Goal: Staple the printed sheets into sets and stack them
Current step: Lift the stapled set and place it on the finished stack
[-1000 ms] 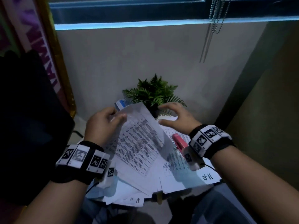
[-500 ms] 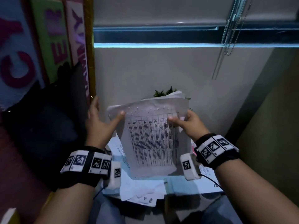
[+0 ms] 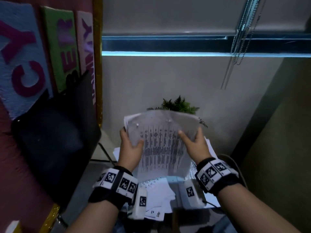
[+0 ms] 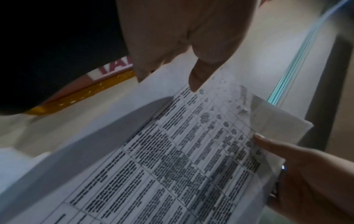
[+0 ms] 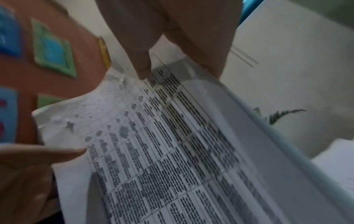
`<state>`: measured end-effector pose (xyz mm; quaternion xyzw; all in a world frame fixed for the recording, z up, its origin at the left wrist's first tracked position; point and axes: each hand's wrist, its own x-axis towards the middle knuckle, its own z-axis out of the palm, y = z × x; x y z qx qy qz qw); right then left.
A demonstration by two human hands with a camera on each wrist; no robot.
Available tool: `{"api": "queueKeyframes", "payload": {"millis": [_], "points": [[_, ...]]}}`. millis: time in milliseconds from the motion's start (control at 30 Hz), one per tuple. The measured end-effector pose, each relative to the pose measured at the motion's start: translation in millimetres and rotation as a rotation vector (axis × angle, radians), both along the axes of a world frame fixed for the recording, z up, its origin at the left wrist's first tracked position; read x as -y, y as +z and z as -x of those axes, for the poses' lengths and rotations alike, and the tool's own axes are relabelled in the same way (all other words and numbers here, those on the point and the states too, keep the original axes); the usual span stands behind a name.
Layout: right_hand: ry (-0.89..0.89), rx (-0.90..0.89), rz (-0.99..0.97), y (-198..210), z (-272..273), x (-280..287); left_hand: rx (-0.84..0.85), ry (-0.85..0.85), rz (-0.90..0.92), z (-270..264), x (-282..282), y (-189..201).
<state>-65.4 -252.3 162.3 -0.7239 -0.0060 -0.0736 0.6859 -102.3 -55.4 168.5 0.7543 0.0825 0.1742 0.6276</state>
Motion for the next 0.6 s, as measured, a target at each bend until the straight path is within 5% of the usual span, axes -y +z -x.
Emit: {"api": "queueKeyframes", "payload": {"millis": [133,333,467,600], "points": [[0.057,-0.067,0.220,-23,8,-6,-0.178,-0.033,-0.067,2,10,-36],[-0.002,-0.032,0.106,-14,3,-8,-0.097,0.068,0.067,-14,8,-33],[0.078,-0.189,0.186,-18,2,-7,-0.236,0.007,-0.073,-16,10,-37],[-0.283,0.213,0.354,6,-8,6,-0.112,0.023,-0.344,-25,-4,-18]]}}
